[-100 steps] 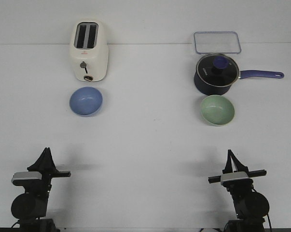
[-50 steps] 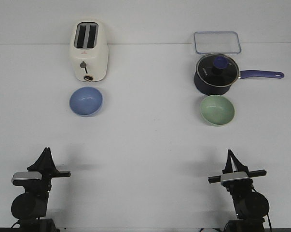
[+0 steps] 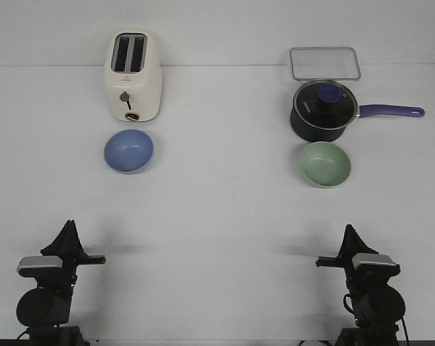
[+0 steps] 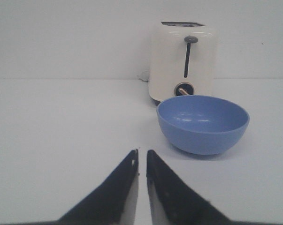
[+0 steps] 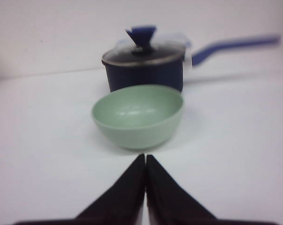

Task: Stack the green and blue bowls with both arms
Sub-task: 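Reach the right gripper forward and grasp the pale green bowl rim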

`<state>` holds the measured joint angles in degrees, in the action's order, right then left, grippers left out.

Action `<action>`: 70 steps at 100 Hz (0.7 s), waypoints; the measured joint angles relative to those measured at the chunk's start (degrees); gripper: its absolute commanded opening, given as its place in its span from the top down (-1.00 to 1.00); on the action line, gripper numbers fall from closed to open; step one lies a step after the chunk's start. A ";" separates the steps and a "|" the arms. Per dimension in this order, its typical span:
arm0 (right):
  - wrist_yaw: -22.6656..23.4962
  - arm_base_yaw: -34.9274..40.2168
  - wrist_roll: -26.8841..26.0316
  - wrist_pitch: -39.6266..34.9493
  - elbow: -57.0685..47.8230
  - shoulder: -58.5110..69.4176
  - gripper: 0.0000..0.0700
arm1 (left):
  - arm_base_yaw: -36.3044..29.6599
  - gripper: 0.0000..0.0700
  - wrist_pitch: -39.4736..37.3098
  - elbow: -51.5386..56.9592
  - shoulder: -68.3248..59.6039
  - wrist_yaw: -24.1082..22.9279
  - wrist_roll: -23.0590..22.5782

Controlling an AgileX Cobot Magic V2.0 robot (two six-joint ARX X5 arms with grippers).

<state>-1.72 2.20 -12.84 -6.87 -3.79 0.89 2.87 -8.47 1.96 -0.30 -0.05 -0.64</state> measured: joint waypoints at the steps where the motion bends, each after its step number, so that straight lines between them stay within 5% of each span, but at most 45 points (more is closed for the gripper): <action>1: 0.00 0.00 -0.72 -0.44 -0.48 0.22 1.00 | 0.00 0.96 -0.02 0.00 0.00 0.00 -0.02; 23: -2.32 0.00 -7.69 -11.61 -16.15 14.34 0.99 | 0.00 0.96 0.00 0.00 0.00 0.00 -0.02; 28: -2.47 -0.02 -7.96 -13.88 -19.63 19.37 0.81 | 0.00 0.96 -0.02 0.00 0.00 0.00 -0.02; 43: -2.34 -0.85 -6.62 -16.63 -29.22 34.58 -0.14 | 0.00 0.96 0.00 0.00 0.00 0.00 0.00; 57: -0.59 -2.43 -5.01 -16.66 -37.00 48.19 -0.37 | 0.00 0.96 0.00 0.00 0.00 0.00 0.00; 70: 2.14 -5.03 -4.00 -16.72 -44.46 60.46 -0.39 | 0.00 0.96 0.00 0.00 0.00 0.00 0.00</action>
<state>0.43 -2.83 -16.84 -23.59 -48.25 61.34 2.87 -8.47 1.96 -0.30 -0.05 -0.64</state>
